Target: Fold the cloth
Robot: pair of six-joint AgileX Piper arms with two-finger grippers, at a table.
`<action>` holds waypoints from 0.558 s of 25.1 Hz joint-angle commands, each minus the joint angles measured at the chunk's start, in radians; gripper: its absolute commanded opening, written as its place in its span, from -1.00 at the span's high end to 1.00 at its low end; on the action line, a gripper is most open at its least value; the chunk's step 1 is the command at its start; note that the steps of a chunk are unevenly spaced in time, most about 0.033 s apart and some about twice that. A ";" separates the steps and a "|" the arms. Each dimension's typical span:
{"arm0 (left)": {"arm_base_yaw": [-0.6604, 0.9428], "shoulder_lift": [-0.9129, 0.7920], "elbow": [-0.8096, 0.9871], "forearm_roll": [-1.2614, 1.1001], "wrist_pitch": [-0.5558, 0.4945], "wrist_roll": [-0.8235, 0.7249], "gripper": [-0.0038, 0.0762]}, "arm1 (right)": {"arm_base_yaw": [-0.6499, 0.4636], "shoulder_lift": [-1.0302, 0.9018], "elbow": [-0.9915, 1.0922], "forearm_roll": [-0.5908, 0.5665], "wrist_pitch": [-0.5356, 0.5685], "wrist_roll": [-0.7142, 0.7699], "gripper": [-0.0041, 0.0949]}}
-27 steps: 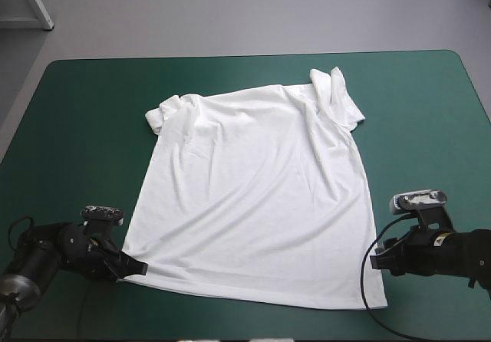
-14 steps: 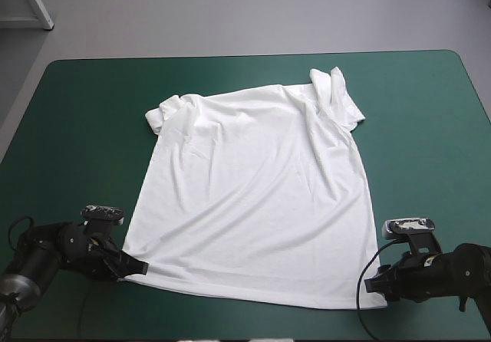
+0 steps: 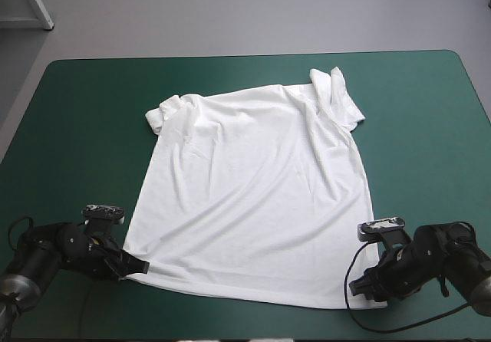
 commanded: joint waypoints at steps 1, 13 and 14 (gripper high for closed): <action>-0.002 -0.009 -0.026 0.003 -0.013 -0.003 0.86 | 0.034 0.034 0.002 0.004 -0.061 0.065 0.02; -0.002 -0.019 -0.026 0.008 -0.057 -0.008 0.86 | 0.034 0.051 -0.012 -0.021 -0.184 0.062 0.93; -0.002 -0.027 -0.032 0.008 -0.076 -0.008 0.86 | 0.034 0.042 -0.025 -0.021 -0.198 0.053 0.93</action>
